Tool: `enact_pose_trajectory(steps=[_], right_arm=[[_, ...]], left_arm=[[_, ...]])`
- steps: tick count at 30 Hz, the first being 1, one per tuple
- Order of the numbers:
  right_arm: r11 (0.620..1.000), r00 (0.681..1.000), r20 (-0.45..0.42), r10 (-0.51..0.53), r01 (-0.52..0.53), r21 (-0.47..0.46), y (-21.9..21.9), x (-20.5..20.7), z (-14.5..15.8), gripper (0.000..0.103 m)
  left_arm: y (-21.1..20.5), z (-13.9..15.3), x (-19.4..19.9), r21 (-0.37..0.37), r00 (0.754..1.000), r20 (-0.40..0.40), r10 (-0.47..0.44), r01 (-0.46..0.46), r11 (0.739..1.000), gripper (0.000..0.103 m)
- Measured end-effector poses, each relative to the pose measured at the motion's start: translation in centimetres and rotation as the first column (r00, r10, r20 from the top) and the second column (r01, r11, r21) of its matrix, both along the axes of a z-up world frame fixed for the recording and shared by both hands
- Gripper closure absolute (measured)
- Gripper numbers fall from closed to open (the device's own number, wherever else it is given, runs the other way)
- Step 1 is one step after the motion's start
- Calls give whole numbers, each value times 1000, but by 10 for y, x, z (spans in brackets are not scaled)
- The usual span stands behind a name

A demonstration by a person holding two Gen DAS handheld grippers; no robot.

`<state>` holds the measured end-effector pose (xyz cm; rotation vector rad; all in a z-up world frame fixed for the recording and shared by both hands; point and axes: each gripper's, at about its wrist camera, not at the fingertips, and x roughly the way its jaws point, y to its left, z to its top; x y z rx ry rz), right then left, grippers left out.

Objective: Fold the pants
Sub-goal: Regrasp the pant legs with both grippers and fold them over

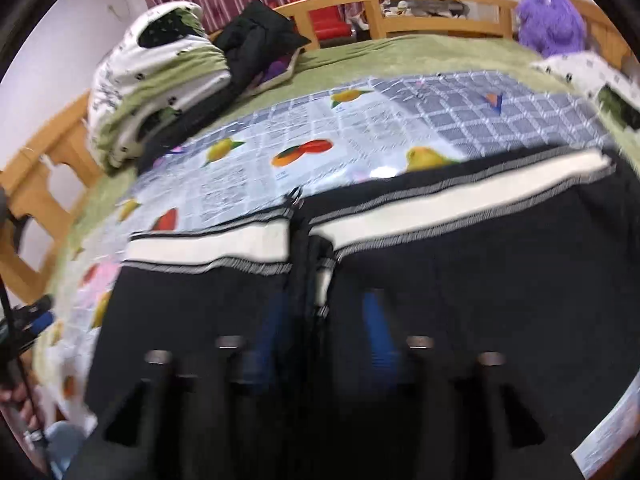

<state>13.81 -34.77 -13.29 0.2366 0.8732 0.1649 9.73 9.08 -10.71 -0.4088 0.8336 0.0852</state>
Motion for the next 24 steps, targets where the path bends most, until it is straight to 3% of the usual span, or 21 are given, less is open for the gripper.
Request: enact_pose_trajectory(steps=[4,6,7,8,9,10,12,13,15,19,21,24], right_arm=[[988,995,-51,85,-77,135,12,-6,-26,49],[984,991,-81,106,-93,151,22,-2,-40,44],[990,990,-87,109,-100,94,30,4,-49,49],[993,991,-72,116,-113,44,38,3,-49,77],[989,987,-63,146,-145,10,45,4,-46,87],[986,985,-51,167,-166,29,46,4,-41,88],[982,984,76,161,-167,85,33,-3,-13,89],[981,983,95,157,-166,103,28,-3,-5,89],[982,987,62,147,-153,110,23,6,-4,87],[990,984,-111,138,-141,-23,36,21,-42,72],[985,988,-66,142,-148,-87,40,10,-34,71],[987,990,-10,138,-139,-76,28,-10,-16,64]], left_arm=[[-20,-2,0,59,999,-12,-38,39,997,33],[-31,-3,0,77,998,-15,-63,64,995,33],[-35,-4,1,80,997,-18,-73,74,994,33],[-39,-4,1,82,996,-23,-84,86,993,33],[-42,-5,0,84,996,-25,-90,92,992,33],[-46,-4,-1,89,995,-27,-98,100,991,33],[-50,-4,-4,88,994,-21,-110,111,990,33],[-52,-4,-5,82,993,-19,-118,120,989,33],[-58,-8,-6,73,990,-29,-139,141,987,33],[-71,-17,-4,72,984,-70,-163,168,983,33],[-76,-18,-8,72,982,-72,-173,178,981,33],[-82,-24,-18,91,982,-76,-172,179,980,33]])
